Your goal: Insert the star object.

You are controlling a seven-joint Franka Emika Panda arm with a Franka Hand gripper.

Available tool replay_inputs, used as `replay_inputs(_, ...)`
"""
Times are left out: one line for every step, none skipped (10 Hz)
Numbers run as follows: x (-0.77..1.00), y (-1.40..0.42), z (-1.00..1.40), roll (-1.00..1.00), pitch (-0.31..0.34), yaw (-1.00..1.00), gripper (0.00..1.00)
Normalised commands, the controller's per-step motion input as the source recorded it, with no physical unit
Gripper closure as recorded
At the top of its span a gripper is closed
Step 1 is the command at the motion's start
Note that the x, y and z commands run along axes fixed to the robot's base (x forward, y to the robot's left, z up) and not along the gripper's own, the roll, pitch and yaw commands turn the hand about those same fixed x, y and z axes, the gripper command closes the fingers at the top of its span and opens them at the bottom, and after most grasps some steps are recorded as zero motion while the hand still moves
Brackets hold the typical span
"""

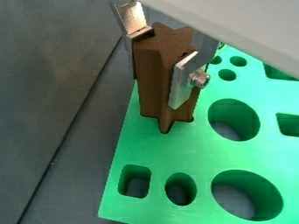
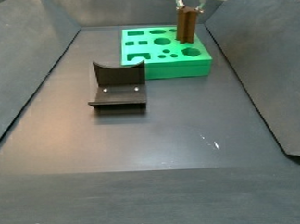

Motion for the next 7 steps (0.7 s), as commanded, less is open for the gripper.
replay_inputs(-0.14,0.00,-0.80,-0.06,-0.107,-0.17,1.00)
replay_inputs(-0.22,-0.10,-0.99,0.00,-0.147,-0.16,1.00)
replay_inputs(-0.22,-0.05,-0.97,0.00,-0.131,-0.35,1.00)
replay_inputs(-0.21,0.00,-0.69,0.00,-0.010,-0.99,1.00)
replay_inputs(0.00,0.00,-0.55,0.00,-0.023,-1.00,1.00)
replay_inputs(0.00,0.00,-0.04,-0.02,-0.024,-0.45,1.00)
replay_inputs(0.00,0.00,0.00,0.01,0.000,0.00,1.00)
